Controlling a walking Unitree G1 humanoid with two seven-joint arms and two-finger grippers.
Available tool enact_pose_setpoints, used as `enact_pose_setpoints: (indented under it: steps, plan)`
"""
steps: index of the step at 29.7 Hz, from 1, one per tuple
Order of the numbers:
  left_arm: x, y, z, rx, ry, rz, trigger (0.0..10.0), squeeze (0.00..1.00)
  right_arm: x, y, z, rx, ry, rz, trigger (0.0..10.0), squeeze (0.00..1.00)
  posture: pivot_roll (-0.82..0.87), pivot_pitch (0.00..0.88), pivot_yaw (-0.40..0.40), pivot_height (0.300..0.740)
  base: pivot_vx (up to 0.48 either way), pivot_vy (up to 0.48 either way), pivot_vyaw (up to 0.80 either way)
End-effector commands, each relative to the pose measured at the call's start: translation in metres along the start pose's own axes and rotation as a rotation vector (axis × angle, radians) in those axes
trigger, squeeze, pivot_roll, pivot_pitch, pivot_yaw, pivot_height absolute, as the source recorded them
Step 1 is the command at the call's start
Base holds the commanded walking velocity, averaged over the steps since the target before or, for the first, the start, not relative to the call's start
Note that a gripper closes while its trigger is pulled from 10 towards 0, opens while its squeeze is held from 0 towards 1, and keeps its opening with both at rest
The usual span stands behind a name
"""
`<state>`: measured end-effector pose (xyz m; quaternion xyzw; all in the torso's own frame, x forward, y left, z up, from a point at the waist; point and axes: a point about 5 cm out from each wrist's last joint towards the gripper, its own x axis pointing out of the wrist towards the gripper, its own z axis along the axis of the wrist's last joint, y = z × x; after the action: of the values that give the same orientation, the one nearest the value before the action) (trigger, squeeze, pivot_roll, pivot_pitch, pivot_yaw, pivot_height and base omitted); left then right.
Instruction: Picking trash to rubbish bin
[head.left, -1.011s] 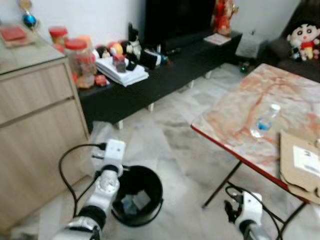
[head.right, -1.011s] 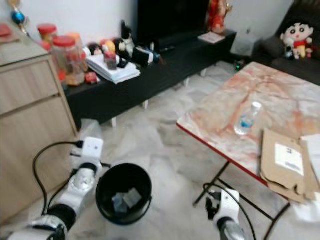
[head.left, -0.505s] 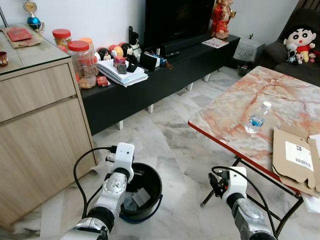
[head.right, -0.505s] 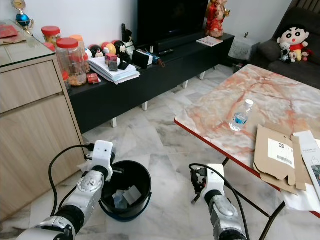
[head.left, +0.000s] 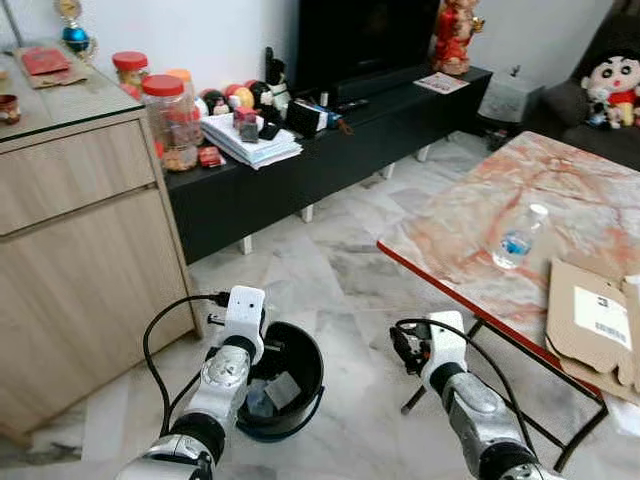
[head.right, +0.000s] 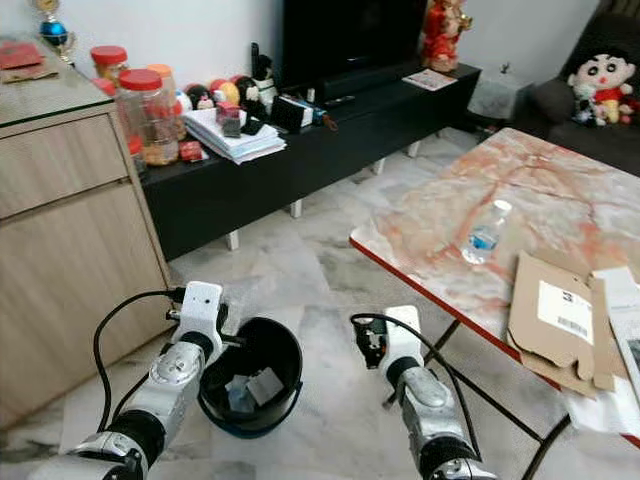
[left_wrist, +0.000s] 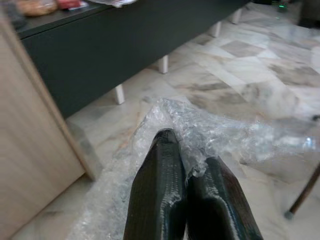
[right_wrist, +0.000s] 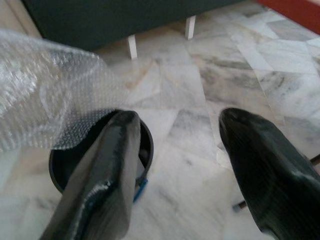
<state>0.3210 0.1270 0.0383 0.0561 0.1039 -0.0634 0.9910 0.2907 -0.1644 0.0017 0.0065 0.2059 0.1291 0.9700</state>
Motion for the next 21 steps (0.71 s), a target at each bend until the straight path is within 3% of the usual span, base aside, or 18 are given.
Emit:
enact_pose_setpoints:
  steps: [1,21]
  plan:
    - [0.0021,-0.0024,0.0022,0.012,0.003,-0.002,10.0,0.0,0.0027,-0.0003,0.0083,-0.033,-0.022,-0.002,10.0,0.0,0.09,0.0,-0.133,0.74,0.3,0.0,0.8]
    - [0.0027,-0.0035,0.0041,0.012,-0.007,-0.003,10.0,0.0,0.002,-0.0019,0.0087,-0.008,-0.029,-0.006,10.0,0.0,0.09,0.0,-0.133,0.74,0.352,0.0,0.0]
